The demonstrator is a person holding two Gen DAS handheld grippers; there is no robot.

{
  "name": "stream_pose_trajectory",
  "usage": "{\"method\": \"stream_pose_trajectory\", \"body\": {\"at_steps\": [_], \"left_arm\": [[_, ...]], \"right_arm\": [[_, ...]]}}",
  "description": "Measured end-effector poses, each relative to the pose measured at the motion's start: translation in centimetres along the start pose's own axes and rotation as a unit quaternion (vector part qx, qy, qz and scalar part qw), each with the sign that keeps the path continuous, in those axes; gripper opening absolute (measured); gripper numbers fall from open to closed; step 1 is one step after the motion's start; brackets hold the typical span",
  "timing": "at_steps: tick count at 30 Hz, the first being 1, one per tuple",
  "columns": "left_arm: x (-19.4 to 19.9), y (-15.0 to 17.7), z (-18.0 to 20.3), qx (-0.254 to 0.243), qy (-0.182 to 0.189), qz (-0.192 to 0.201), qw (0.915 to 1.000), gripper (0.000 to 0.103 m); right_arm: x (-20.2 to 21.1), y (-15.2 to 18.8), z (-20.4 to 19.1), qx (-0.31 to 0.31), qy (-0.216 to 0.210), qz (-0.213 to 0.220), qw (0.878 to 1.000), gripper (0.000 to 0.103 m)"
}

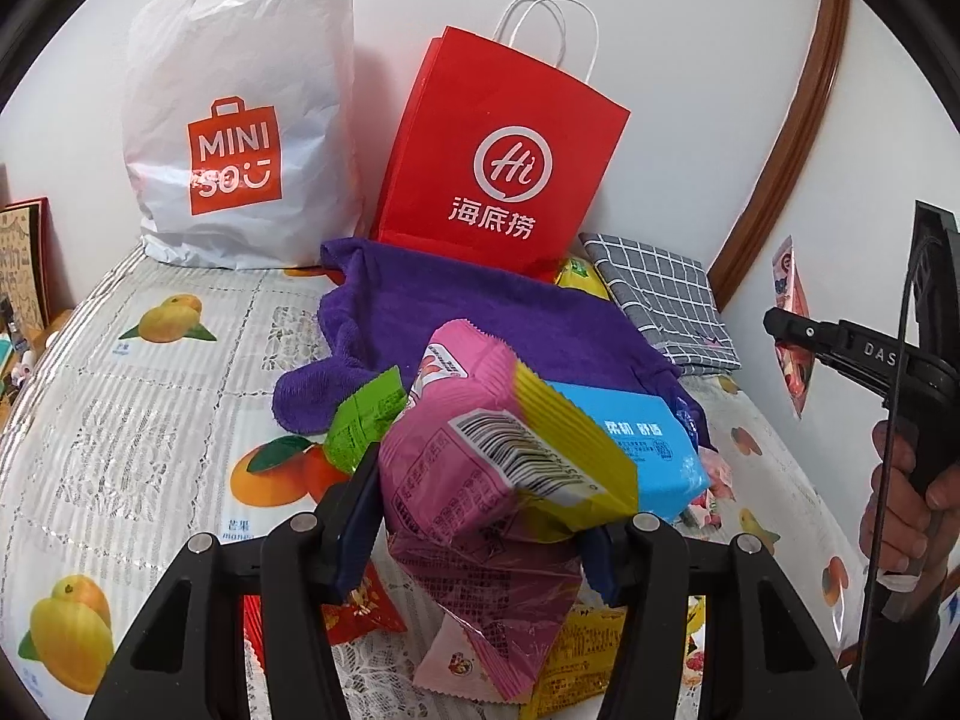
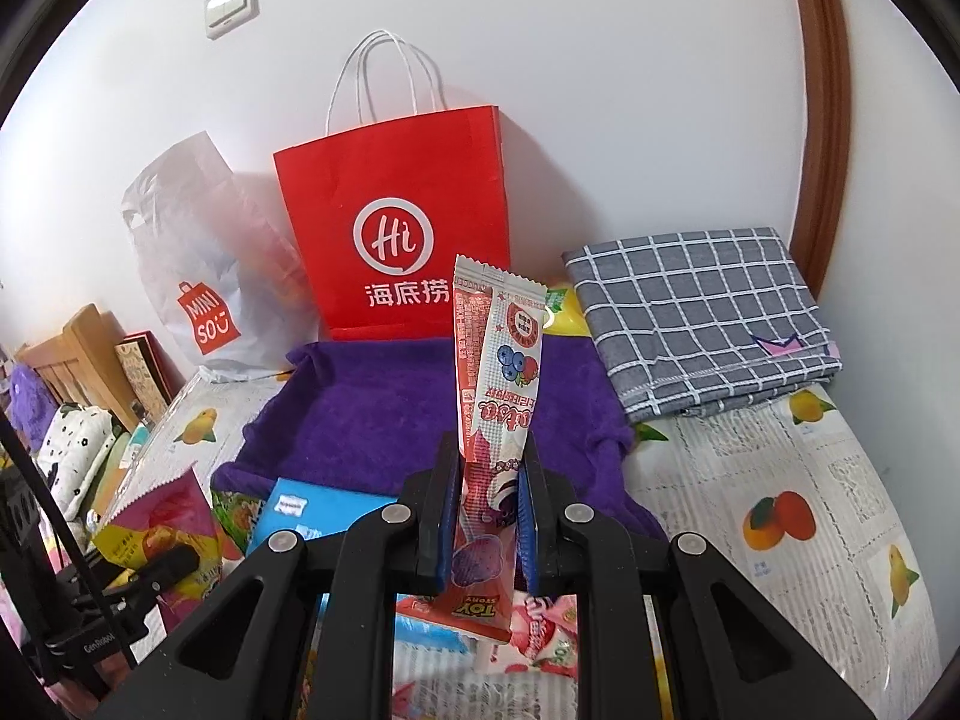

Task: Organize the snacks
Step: 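Lift and carry both held snacks toward the purple towel, then open the right tool over the towel while the left tool drops the chip bag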

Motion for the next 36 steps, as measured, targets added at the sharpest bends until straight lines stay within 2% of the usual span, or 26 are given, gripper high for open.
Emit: {"method": "stream_pose_trajectory", "body": {"at_steps": [8, 16, 24, 28, 31, 36], "left_arm": [[0.6, -4.2, -0.5, 0.000, 0.004, 0.024, 0.9997, 0.054], [-1.3, -8.1, -1.1, 0.004, -0.005, 0.032, 0.9995, 0.054], [-4.3, -6.7, -2.5, 0.018, -0.013, 0.007, 0.9997, 0.054], [-5.0, -6.2, -3.0, 0.021, -0.012, -0.003, 0.9997, 0.054], [-5.5, -5.9, -2.8, 0.017, -0.017, -0.010, 0.9997, 0.054], [-5.8, -5.8, -2.6, 0.014, -0.018, -0.014, 0.9996, 0.054]], "right_arm": [[-2.4, -2.7, 0.2, -0.002, -0.008, -0.004, 1.000, 0.017], [-8.4, -4.3, 2.5, -0.029, -0.011, -0.030, 0.999, 0.017], [-13.5, -3.3, 5.5, -0.062, -0.004, -0.047, 0.997, 0.018], [-15.8, -2.4, 5.2, -0.037, 0.001, -0.089, 0.995, 0.018], [-16.9, -1.5, 5.1, -0.022, 0.023, -0.105, 0.994, 0.018], [-17.7, -0.9, 5.2, -0.018, 0.028, -0.128, 0.991, 0.023]]}}
Point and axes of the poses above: each gripper's, at about its wrist camera, not at the fingertips, and x roughly against the way its jaws point, z to its right, y to its underside, the point moved 1 cm from there along -x, roughly the way its jaws point, and after that the axes turned 15 degrees about -x, right-handed, at the moved point
